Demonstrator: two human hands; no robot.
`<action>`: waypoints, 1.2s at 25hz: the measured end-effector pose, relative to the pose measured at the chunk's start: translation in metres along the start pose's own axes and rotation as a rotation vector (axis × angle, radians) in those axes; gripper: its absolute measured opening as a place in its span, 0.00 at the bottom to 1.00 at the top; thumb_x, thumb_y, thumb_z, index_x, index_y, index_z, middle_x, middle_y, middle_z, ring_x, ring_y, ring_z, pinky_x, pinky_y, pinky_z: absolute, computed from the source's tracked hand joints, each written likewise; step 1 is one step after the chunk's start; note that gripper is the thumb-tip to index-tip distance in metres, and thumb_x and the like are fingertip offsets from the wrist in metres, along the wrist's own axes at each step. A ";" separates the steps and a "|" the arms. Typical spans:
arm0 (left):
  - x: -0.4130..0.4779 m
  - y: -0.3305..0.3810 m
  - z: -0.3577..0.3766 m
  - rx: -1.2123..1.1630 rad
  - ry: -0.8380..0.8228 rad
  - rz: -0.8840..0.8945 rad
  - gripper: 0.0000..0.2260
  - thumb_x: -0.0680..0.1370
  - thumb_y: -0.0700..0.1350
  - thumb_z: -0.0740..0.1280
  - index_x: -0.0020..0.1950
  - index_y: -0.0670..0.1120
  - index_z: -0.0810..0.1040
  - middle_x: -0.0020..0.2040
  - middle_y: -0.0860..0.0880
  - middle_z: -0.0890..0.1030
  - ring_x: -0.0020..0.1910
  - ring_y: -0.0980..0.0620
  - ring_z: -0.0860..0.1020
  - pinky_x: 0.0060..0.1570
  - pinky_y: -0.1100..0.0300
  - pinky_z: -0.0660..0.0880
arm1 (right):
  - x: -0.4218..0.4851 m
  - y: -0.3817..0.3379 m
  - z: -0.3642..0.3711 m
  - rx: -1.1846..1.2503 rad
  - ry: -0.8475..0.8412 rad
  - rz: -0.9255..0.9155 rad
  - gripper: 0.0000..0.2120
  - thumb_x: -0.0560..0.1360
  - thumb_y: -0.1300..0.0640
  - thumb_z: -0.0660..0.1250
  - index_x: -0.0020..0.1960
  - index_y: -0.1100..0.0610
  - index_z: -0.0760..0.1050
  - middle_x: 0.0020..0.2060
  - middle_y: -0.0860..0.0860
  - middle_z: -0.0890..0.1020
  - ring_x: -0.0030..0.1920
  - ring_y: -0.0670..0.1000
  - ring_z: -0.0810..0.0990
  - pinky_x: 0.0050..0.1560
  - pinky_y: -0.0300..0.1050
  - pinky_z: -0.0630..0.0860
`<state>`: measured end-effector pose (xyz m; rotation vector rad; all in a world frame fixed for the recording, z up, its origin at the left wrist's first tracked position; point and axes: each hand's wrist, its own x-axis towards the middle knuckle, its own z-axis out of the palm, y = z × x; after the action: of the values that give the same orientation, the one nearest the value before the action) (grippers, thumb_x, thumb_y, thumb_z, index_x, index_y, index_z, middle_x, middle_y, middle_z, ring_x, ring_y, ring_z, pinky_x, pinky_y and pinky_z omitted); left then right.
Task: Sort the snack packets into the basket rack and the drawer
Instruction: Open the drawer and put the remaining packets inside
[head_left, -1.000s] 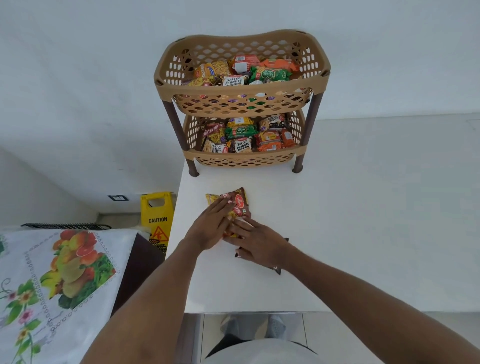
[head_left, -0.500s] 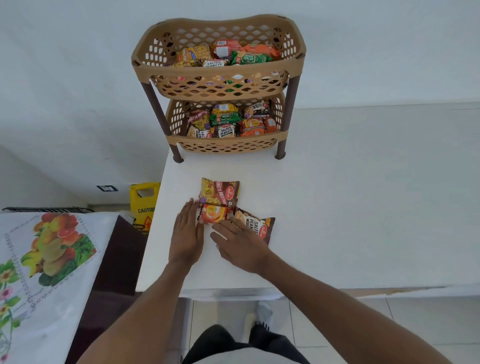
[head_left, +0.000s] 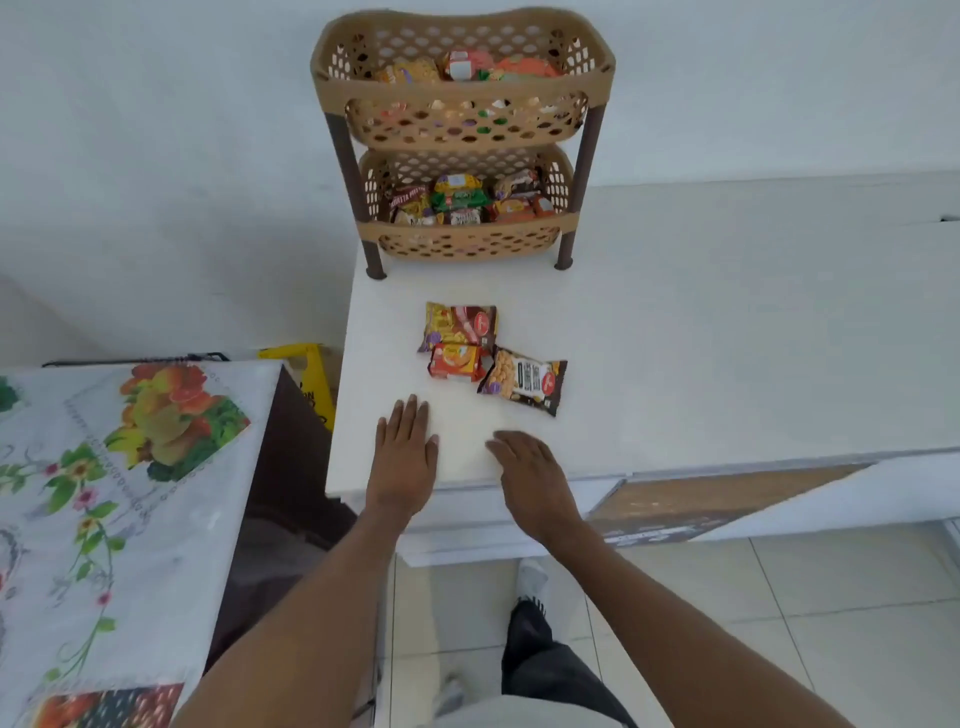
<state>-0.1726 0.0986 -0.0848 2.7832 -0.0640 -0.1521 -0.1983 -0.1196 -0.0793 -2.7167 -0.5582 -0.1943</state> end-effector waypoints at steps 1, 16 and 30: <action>-0.005 -0.003 -0.002 0.014 -0.039 0.010 0.26 0.89 0.49 0.50 0.87 0.44 0.50 0.88 0.45 0.48 0.87 0.45 0.45 0.85 0.48 0.42 | -0.009 -0.008 0.000 0.053 0.015 0.065 0.22 0.75 0.69 0.65 0.69 0.60 0.78 0.67 0.56 0.79 0.69 0.57 0.76 0.72 0.53 0.73; -0.031 -0.015 -0.024 0.121 -0.278 0.051 0.27 0.90 0.50 0.53 0.87 0.49 0.49 0.88 0.47 0.46 0.87 0.40 0.43 0.84 0.41 0.48 | -0.001 -0.073 0.006 1.888 0.560 1.524 0.13 0.80 0.75 0.57 0.41 0.65 0.73 0.39 0.59 0.76 0.53 0.58 0.76 0.72 0.53 0.75; -0.029 -0.018 -0.031 0.037 -0.288 0.040 0.28 0.89 0.51 0.57 0.87 0.51 0.52 0.88 0.48 0.48 0.87 0.42 0.45 0.83 0.42 0.47 | -0.025 -0.059 0.010 1.939 0.455 1.342 0.09 0.83 0.73 0.59 0.47 0.65 0.75 0.43 0.60 0.79 0.45 0.57 0.80 0.72 0.59 0.73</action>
<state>-0.1978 0.1279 -0.0597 2.7726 -0.1955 -0.5460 -0.2448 -0.0741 -0.0750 -0.6365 0.8593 0.1002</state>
